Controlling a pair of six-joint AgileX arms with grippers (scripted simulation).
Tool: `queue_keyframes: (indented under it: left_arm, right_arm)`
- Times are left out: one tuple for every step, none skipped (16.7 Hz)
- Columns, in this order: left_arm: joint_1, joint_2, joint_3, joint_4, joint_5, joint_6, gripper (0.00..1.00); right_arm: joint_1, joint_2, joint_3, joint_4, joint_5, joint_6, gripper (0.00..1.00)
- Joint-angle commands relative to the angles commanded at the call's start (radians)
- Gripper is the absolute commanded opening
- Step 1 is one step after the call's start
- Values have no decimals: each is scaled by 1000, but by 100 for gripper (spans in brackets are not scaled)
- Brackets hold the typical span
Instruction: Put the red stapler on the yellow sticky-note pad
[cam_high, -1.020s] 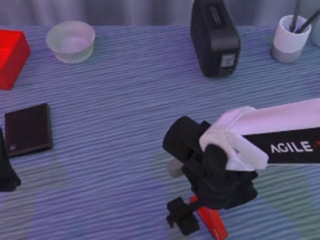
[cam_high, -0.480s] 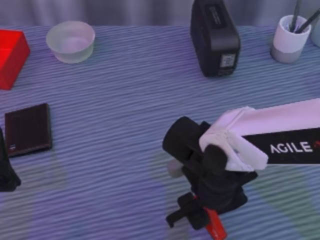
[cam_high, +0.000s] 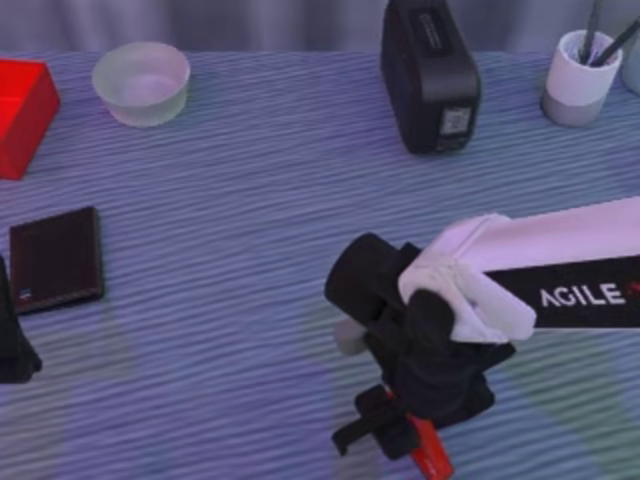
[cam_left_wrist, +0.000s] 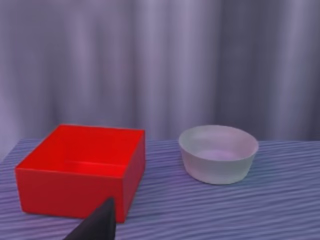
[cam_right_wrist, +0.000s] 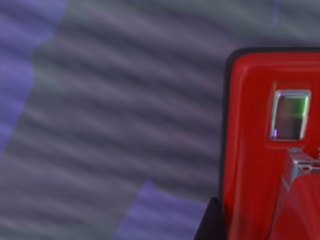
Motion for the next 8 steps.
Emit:
queue_keyframes:
  left_arm:
    - [0,0,0,0,0,0,100]
    - [0,0,0,0,0,0,100]
    - [0,0,0,0,0,0,100]
    - [0,0,0,0,0,0,100]
    - [0,0,0,0,0,0,100]
    - [0,0,0,0,0,0,100]
    - [0,0,0,0,0,0,100]
    - [0,0,0,0,0,0,100]
  right_arm:
    - [0,-1,2,-3,0,0,0]
    - [2,-6,13,-16,0,0,0]
    - [3,-15,29,-40,0,0,0]
    - [4,-28,49,-74,0,0,0]
    - [4,-44,72,-114,0,1,0]
    - [5,-62,96,-159,0,0,0]
    - [6,-81,121,-208,0,0,0]
    - [7,-99,146,-258,0,-1,0]
